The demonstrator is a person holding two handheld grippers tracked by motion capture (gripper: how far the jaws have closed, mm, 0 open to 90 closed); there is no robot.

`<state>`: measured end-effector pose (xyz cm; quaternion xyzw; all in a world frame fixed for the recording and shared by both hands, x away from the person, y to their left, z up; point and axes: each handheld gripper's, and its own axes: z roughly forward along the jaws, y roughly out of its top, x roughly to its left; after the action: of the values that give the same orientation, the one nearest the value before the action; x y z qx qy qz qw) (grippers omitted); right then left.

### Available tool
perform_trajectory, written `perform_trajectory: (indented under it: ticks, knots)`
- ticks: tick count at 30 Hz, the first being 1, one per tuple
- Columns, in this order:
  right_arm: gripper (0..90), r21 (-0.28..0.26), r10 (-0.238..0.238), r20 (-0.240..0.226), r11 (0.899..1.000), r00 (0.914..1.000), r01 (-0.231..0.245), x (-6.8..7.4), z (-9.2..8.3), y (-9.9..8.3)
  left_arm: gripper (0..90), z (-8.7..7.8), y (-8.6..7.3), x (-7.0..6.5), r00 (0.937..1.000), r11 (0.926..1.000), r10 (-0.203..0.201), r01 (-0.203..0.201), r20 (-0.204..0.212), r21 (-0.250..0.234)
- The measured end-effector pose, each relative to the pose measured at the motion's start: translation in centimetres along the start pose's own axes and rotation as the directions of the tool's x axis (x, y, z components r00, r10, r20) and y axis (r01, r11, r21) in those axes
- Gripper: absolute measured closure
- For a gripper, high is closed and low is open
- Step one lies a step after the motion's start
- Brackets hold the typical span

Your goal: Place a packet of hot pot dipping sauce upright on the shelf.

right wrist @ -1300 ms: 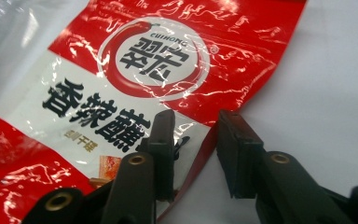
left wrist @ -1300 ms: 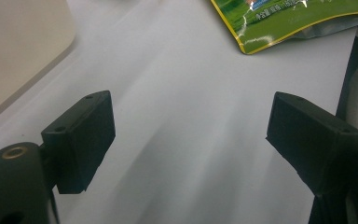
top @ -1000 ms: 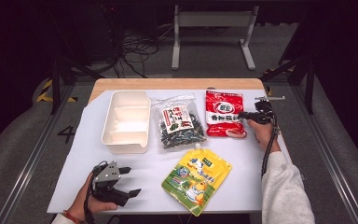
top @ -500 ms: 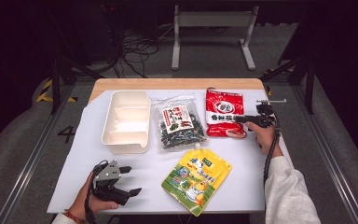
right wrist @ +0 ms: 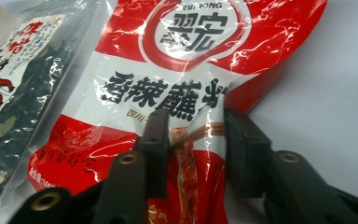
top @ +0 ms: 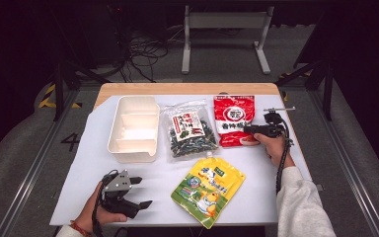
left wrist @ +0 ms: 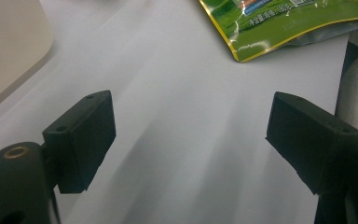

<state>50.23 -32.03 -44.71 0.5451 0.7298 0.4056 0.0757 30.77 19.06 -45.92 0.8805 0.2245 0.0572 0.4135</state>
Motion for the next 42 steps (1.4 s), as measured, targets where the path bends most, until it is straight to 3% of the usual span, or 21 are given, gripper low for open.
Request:
perform_trajectory:
  ticks: [6, 15, 22, 31, 42]
  knots:
    - [75.0, -0.008, -0.035, -0.017, 0.999, 0.9992, 0.035, 0.0, -0.2, 0.1, 16.4, 0.2, 0.1, 0.1, 1.0, 1.0, 0.005, -0.005, 0.002, 0.005]
    - [77.8, -0.116, -0.062, -0.036, 0.992, 0.9974, 0.057, 0.2, -2.1, -1.3, 16.7, -0.2, -0.1, 0.4, 0.9995, 0.9995, -0.017, 0.016, -0.026, -0.028]
    - [78.6, -0.203, -0.121, -0.006, 0.972, 0.9926, 0.117, 1.5, -4.5, -1.4, 17.4, -0.4, -0.4, 0.7, 0.9979, 0.9993, -0.028, 0.026, -0.058, -0.025]
    - [78.9, -0.256, -0.135, -0.015, 0.958, 0.9907, 0.127, 1.8, -6.0, -2.1, 17.6, -0.3, -0.3, 0.6, 0.9979, 0.9991, -0.032, 0.03, -0.056, -0.031]
    - [78.9, -0.368, -0.173, -0.018, 0.917, 0.9848, 0.154, 3.3, -7.8, -1.9, 17.9, -0.2, -0.2, 0.7, 0.9974, 0.999, -0.032, 0.03, -0.065, -0.034]
